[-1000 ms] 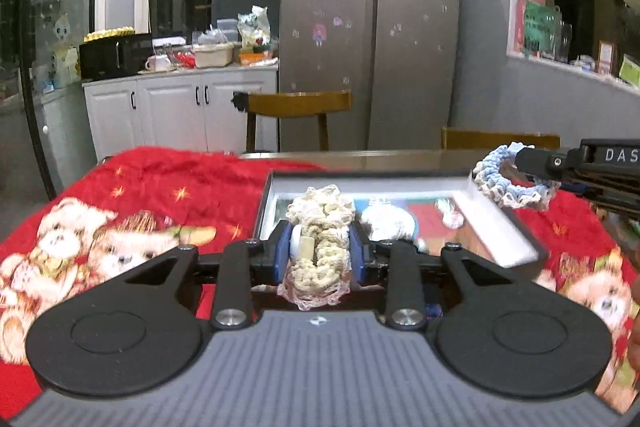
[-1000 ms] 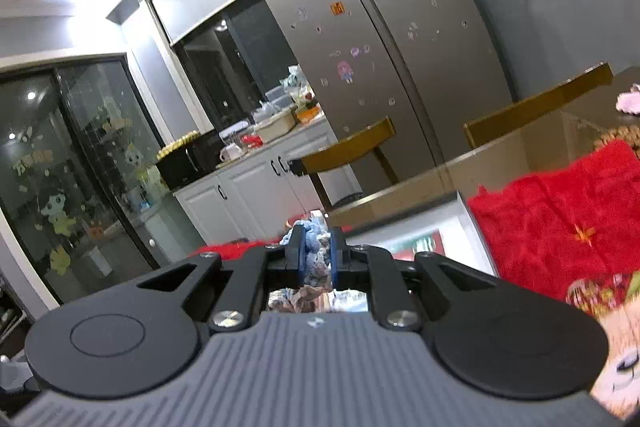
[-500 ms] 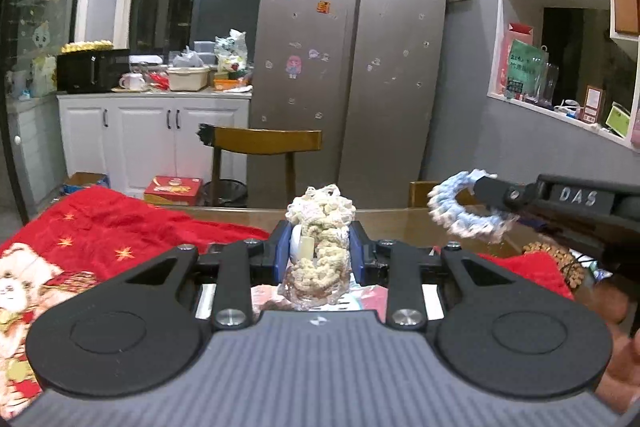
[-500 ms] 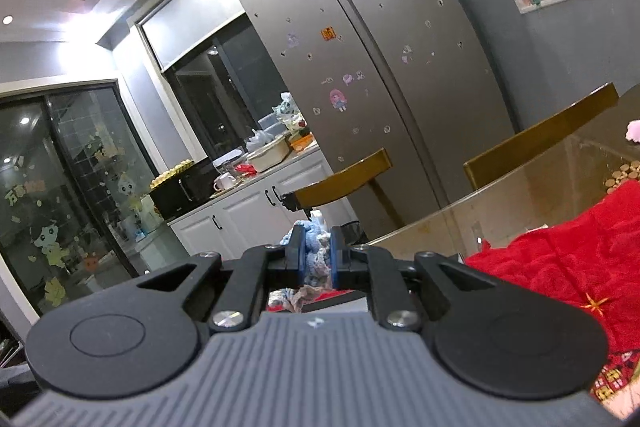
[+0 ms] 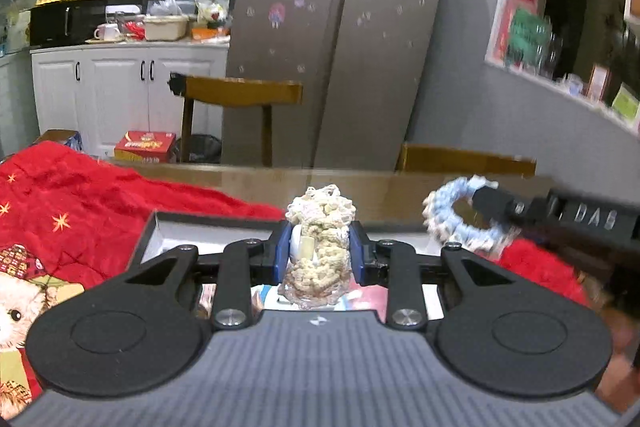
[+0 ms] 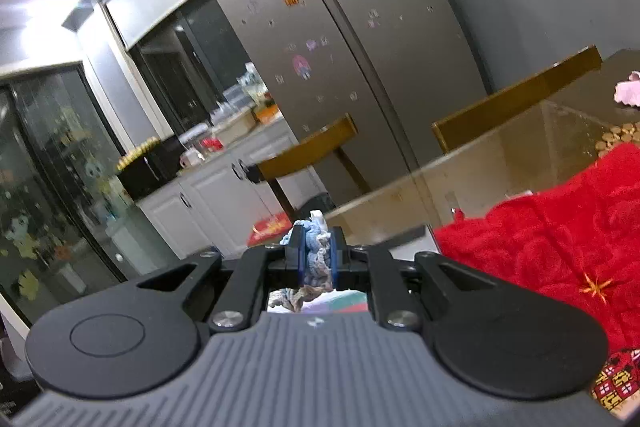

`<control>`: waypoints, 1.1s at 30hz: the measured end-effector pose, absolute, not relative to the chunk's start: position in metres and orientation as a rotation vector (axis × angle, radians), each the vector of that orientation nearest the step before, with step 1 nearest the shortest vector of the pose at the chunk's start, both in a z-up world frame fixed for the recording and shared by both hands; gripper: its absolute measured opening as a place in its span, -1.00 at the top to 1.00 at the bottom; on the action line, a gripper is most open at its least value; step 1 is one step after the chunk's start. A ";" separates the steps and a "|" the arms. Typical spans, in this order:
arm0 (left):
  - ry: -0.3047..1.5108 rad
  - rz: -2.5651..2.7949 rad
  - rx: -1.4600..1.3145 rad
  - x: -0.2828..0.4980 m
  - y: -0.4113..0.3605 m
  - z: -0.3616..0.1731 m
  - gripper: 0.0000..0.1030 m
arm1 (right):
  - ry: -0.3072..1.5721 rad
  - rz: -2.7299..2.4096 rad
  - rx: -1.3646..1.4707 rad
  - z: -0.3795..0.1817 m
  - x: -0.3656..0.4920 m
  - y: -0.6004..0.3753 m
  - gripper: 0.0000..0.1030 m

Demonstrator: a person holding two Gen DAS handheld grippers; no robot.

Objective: Organize objects
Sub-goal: 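Carry the cream scrunchie over the box with the left tool while the right tool carries the blue scrunchie, then lower the cream scrunchie into the box and open the left tool while the right tool releases the blue scrunchie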

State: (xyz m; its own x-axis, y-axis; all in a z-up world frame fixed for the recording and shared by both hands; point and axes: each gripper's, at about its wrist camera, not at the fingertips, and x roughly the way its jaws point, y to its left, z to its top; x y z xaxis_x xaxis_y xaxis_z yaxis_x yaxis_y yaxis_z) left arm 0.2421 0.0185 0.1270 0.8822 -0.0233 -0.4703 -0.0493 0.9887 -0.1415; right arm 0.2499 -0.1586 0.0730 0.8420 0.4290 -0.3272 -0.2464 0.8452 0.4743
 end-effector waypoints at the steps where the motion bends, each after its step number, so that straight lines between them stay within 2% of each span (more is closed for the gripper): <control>1: 0.506 0.011 -0.137 0.246 0.018 0.121 0.31 | 0.450 0.362 0.424 0.069 0.251 -0.157 0.74; 13: 0.580 0.054 -0.059 0.263 0.003 0.064 0.31 | 0.554 0.329 0.403 0.033 0.267 -0.155 0.73; 33: 0.578 0.081 -0.027 0.264 -0.001 0.054 0.31 | 0.585 0.332 0.371 0.022 0.272 -0.149 0.73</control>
State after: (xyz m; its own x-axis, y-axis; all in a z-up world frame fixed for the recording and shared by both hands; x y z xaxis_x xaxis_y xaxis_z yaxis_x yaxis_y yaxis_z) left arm 0.2644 -0.0010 0.0539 0.8344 0.0685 -0.5469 -0.0836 0.9965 -0.0027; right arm 0.2717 -0.1486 0.0222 0.7850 0.4035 -0.4702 -0.1968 0.8820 0.4283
